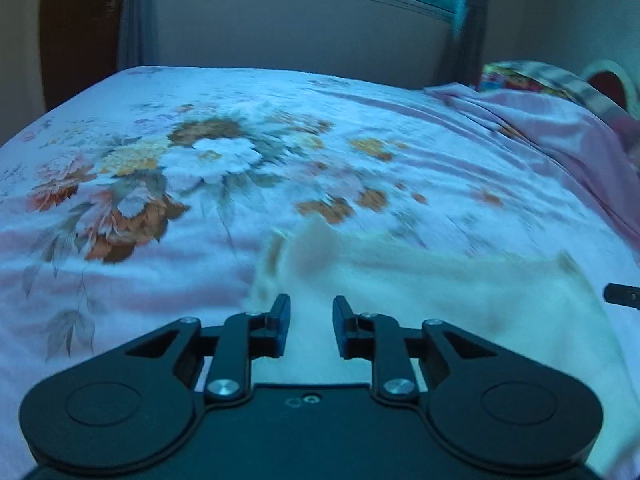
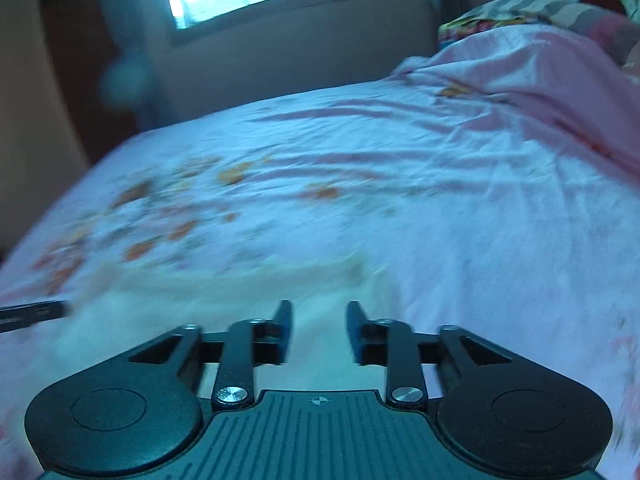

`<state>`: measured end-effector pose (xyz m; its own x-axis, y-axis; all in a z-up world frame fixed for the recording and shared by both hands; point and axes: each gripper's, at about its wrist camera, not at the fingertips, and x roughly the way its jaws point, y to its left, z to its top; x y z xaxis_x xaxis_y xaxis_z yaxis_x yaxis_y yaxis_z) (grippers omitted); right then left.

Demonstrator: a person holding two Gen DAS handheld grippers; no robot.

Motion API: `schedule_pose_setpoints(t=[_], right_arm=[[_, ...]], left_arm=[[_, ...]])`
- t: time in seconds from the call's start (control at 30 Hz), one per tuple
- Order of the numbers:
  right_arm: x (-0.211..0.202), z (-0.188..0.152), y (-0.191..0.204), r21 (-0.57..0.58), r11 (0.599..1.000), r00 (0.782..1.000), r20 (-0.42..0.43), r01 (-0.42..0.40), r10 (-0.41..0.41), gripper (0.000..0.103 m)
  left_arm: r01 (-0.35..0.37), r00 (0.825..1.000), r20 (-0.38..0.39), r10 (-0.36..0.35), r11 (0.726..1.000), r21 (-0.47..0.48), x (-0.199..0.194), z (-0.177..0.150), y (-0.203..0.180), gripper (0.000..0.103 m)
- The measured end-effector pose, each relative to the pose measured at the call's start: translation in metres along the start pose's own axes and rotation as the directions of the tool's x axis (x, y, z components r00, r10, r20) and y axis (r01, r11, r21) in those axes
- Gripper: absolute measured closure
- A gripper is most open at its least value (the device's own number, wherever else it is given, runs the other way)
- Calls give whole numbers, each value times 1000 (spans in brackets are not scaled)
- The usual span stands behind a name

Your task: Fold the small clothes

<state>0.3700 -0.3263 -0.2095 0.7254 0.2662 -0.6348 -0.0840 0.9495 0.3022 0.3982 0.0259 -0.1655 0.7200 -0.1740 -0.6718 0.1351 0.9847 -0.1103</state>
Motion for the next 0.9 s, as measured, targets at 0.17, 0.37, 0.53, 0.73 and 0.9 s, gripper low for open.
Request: schedule_pose_setpoints(t=[0.17, 0.37, 0.53, 0.73, 0.9], right_arm=[[-44, -70, 46, -137, 990, 995, -93, -43, 31, 70], [-46, -113, 49, -232, 971, 990, -111, 60, -88, 70], [-53, -106, 80, -228, 974, 997, -63, 20, -35, 70], [-38, -114, 83, -230, 973, 989, -134, 32, -65, 70], [-40, -113, 95, -198, 980, 995, -92, 16, -35, 70]], left_arm=[[63, 993, -101, -59, 997, 43, -24, -58, -21, 79], [-12, 996, -88, 19, 996, 87, -40, -78, -26, 80], [-11, 996, -90, 17, 998, 60, -51, -83, -26, 78], [-27, 996, -89, 32, 998, 55, -59, -85, -32, 80], [-47, 994, -92, 55, 995, 94, -53, -98, -42, 74]])
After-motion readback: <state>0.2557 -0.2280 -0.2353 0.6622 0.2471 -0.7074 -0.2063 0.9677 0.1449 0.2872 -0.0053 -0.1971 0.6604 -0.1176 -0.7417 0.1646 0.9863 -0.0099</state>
